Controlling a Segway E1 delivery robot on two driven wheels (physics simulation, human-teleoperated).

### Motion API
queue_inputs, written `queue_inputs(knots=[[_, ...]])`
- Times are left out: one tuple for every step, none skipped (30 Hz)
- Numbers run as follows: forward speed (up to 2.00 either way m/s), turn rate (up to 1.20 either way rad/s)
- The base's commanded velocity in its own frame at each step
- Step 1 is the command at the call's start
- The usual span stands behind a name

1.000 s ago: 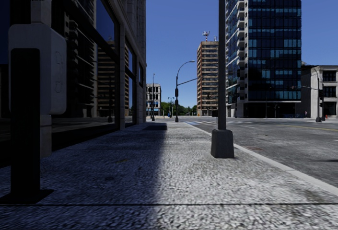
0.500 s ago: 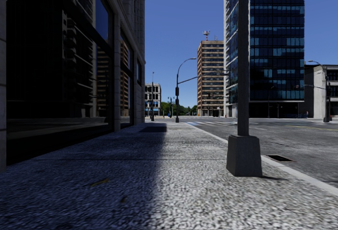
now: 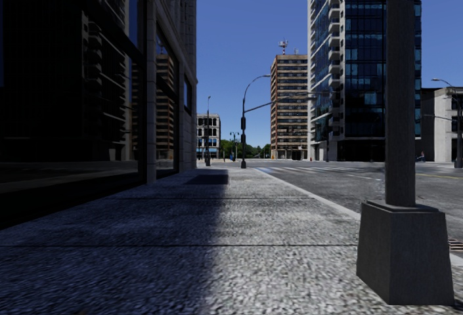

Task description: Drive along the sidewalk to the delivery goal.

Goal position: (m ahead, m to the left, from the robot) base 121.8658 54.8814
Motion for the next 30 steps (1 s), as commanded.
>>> queue_inputs(knots=[[2.0, 0.0], [2.0, 0.0], [2.0, 0.0], [2.0, 0.0], [2.0, 0.0], [2.0, 0.0], [2.0, 0.0], [2.0, 0.0], [2.0, 0.0], [2.0, 0.0], [2.0, 0.0], [2.0, 0.0], [2.0, 0.0], [2.0, 0.0], [2.0, 0.0], [2.0, 0.0], [2.0, 0.0], [2.0, 0.0], [2.0, 0.0], [2.0, 0.0], [2.0, 0.0], [2.0, 0.0], [2.0, 0.0], [2.0, 0.0], [2.0, 0.0], [2.0, 0.0], [2.0, 0.0], [2.0, 0.0], [2.0, 0.0], [2.0, 0.0]])
